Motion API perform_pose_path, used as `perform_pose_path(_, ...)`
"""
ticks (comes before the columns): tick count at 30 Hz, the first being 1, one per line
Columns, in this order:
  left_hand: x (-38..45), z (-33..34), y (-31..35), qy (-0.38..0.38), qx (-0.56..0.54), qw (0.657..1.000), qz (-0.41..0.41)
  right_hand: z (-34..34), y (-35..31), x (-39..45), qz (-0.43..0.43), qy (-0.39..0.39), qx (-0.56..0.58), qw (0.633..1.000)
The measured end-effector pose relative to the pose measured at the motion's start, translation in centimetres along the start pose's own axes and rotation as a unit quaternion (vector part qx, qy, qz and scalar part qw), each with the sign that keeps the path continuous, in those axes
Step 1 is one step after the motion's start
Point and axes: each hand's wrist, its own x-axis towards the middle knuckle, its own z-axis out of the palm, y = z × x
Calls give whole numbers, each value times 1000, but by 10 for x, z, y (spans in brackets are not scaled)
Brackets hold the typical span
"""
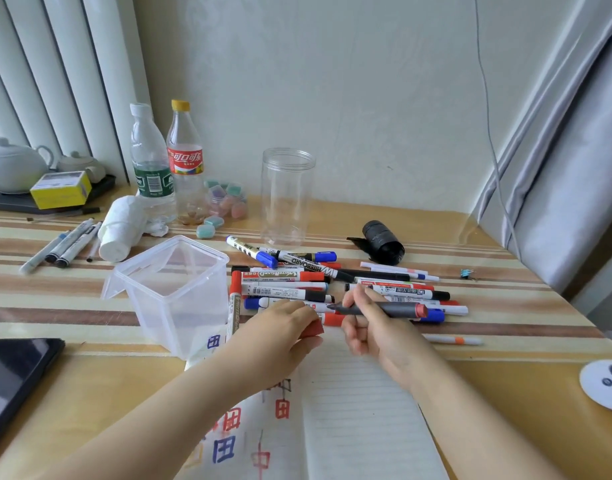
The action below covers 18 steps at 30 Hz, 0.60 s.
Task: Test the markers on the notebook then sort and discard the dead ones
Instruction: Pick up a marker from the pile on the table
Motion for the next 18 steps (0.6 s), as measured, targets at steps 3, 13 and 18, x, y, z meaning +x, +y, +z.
perform_pose_path(3, -3, 11, -4, 44, -17, 999, -6, 0, 9, 8, -26, 61, -95, 993)
perform_pose_path(13, -11, 26, -17, 58, 17, 998, 7, -11, 30, 16, -152, 151, -256, 943)
perform_pose_path(18, -12, 26, -17, 61, 11, 998, 3, -11, 37, 20, -179, 151, -289, 928)
